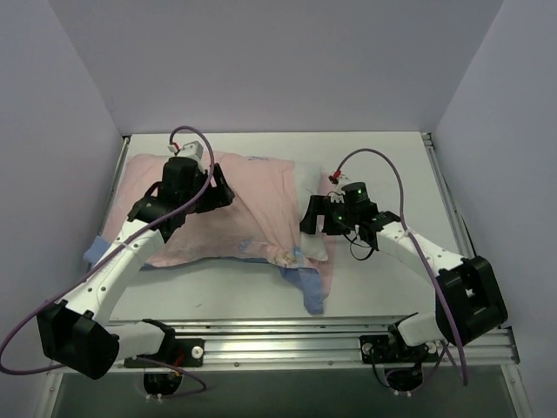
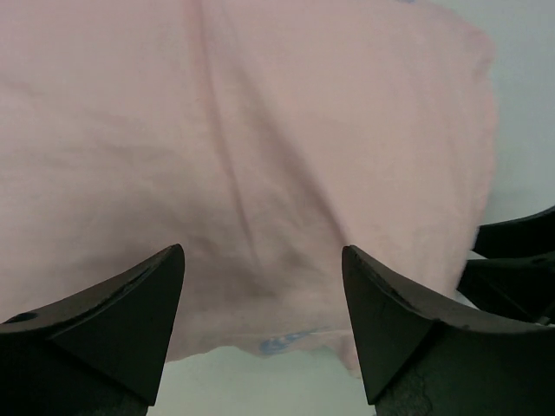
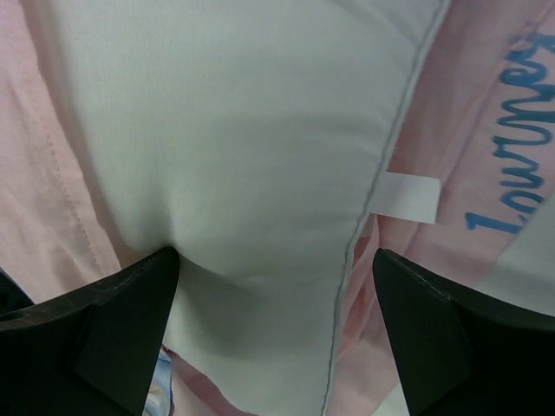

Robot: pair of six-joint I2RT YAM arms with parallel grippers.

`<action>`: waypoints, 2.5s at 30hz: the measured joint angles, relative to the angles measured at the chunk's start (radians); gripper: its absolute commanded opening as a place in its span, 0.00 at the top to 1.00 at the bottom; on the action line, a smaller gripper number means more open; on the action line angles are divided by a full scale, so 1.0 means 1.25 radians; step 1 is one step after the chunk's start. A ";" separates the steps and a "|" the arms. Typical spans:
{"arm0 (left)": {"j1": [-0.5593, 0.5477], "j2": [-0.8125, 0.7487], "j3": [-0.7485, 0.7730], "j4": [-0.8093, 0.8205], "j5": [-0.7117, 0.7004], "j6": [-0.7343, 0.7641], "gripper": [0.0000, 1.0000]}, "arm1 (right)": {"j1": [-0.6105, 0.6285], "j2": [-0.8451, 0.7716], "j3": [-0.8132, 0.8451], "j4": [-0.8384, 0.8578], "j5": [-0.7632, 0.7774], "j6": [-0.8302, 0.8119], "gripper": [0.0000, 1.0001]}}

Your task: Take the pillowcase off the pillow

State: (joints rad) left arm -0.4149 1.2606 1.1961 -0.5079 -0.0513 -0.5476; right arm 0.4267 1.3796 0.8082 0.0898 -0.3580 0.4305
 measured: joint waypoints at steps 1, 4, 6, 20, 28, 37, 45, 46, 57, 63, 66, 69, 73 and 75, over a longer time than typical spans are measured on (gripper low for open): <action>0.006 -0.006 -0.030 -0.005 -0.008 -0.005 0.19 | 0.000 0.015 0.000 0.015 -0.022 -0.005 0.10; 0.009 -0.002 -0.103 -0.010 -0.020 -0.017 0.19 | 0.000 0.048 0.000 0.055 -0.086 -0.013 0.10; 0.009 0.006 -0.130 -0.002 -0.020 -0.021 0.20 | 0.000 0.061 0.000 0.081 -0.127 -0.013 0.10; 0.020 0.132 -0.104 0.168 0.009 -0.011 0.20 | 0.000 0.154 0.024 0.210 -0.222 -0.003 1.00; 0.055 0.184 0.029 0.187 0.065 -0.006 0.18 | 0.018 0.088 0.026 0.184 -0.144 -0.002 1.00; 0.062 0.025 -0.068 0.146 0.107 -0.156 0.17 | 0.086 0.014 0.027 0.118 0.008 -0.010 1.00; 0.061 -0.172 -0.339 0.121 0.100 -0.348 0.18 | 0.120 0.018 0.048 0.096 0.066 -0.008 1.00; 0.061 -0.173 -0.370 0.134 0.104 -0.367 0.18 | 0.121 0.020 0.051 0.096 0.068 -0.007 1.00; 0.035 -0.117 -0.578 0.499 0.129 -0.471 0.23 | 0.126 0.061 0.075 0.092 0.072 -0.004 1.00; 0.032 -0.096 -0.619 0.635 0.129 -0.484 0.29 | 0.126 0.065 0.081 0.092 0.072 -0.003 1.00; 0.032 -0.085 -0.619 0.667 0.128 -0.480 0.34 | 0.126 0.065 0.081 0.092 0.072 -0.003 1.00; 0.032 -0.066 -0.619 0.698 0.123 -0.479 0.39 | 0.126 0.065 0.081 0.092 0.072 -0.003 1.00; 0.032 -0.040 -0.619 0.731 0.121 -0.477 0.55 | 0.126 0.065 0.081 0.092 0.072 -0.001 1.00; 0.032 -0.031 -0.619 0.740 0.121 -0.479 0.81 | 0.126 0.065 0.081 0.092 0.072 -0.001 1.00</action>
State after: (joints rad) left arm -0.3744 1.2221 0.4229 0.4168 0.0994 -1.1461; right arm 0.5842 1.4605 0.9096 0.2050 -0.2676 0.4290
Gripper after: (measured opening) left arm 0.392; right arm 0.077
